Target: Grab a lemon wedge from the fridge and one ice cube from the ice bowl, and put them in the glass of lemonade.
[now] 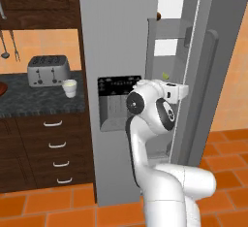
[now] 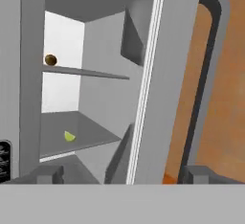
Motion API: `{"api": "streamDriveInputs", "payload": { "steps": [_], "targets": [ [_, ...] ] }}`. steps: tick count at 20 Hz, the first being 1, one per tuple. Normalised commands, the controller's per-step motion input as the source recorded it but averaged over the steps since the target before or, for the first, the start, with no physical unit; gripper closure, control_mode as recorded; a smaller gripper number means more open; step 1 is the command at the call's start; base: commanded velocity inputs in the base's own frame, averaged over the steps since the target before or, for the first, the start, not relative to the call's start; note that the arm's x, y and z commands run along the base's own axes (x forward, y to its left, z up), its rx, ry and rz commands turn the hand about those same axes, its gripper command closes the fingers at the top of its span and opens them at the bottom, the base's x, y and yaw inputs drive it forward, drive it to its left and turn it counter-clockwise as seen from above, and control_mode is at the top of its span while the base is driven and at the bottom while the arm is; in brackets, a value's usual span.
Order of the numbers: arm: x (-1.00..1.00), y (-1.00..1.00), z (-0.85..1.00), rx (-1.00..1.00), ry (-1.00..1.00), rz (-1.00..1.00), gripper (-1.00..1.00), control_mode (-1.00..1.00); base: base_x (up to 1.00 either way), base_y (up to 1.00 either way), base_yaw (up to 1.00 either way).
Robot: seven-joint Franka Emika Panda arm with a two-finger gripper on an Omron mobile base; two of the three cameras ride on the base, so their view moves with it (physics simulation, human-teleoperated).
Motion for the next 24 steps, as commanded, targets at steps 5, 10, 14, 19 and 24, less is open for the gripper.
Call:
{"api": "streamDriveInputs", "payload": {
  "steps": [5,10,14,19,24],
  "targets": [
    [0.35,-0.69,-0.03,0.01,0.10,-0.15,-1.00,-1.00,0.00,0.00,0.00],
    [0.35,-0.53,0.00,0.00,0.10,-0.23,-1.00,-1.00,0.00,0.00,0.00],
    [0.49,-0.13,-0.08,-0.01,0.04,-0.26,-1.00,-1.00,0.00,0.00,0.00],
    [0.33,-0.37,-0.19,-0.03,0.06,-0.33,-1.00,-1.00,0.00,0.00,0.00],
    [0.42,-0.47,-0.17,-0.02,0.04,-0.31,-1.00,-1.00,0.00,0.00,0.00]
  ]
}}
